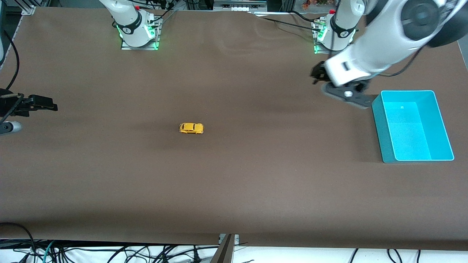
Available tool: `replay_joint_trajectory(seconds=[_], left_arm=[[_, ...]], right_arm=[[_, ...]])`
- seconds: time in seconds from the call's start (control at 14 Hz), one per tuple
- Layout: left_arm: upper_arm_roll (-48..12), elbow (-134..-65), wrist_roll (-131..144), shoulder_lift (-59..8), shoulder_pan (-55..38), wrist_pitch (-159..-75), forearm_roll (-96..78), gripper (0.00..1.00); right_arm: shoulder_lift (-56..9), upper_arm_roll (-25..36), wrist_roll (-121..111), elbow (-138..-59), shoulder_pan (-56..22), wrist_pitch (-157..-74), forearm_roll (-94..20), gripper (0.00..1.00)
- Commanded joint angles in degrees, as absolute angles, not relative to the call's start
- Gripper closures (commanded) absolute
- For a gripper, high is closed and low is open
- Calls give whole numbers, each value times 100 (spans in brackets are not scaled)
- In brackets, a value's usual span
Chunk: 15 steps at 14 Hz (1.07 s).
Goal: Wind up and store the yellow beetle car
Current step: 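Reach the left gripper across the table above the yellow car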
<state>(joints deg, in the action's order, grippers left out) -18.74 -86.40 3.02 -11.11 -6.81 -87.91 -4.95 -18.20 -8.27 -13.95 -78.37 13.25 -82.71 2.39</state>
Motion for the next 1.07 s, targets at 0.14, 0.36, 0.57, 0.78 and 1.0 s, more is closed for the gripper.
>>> replay_joint_trajectory(seconds=[0.14,0.36,0.57,0.78,1.0], left_arm=[[-1828,-7234,220,-2767,-2063,-9611,-519,0],[-1785,-7216,45,-3408,-2748,-11236,-440,0],[-1355,-7120,-149,-4032,-3794,-12372,744,0],[-959,-6673,-508,-4612,-4375,-12822,809,0],[-353,-6425,-809,-5026,-5052,-13540,809,0]], right_arm=[[-1670,-861,-949,-7752,1301,-8042,176,0],[-1644,-975,-914,-7752,1283,-7893,202,0],[-1644,-1055,-975,-7743,1222,-7761,536,0],[-1477,-1212,-958,-7717,1187,-7752,580,0],[-1336,-1222,-967,-7725,995,-7796,965,0]])
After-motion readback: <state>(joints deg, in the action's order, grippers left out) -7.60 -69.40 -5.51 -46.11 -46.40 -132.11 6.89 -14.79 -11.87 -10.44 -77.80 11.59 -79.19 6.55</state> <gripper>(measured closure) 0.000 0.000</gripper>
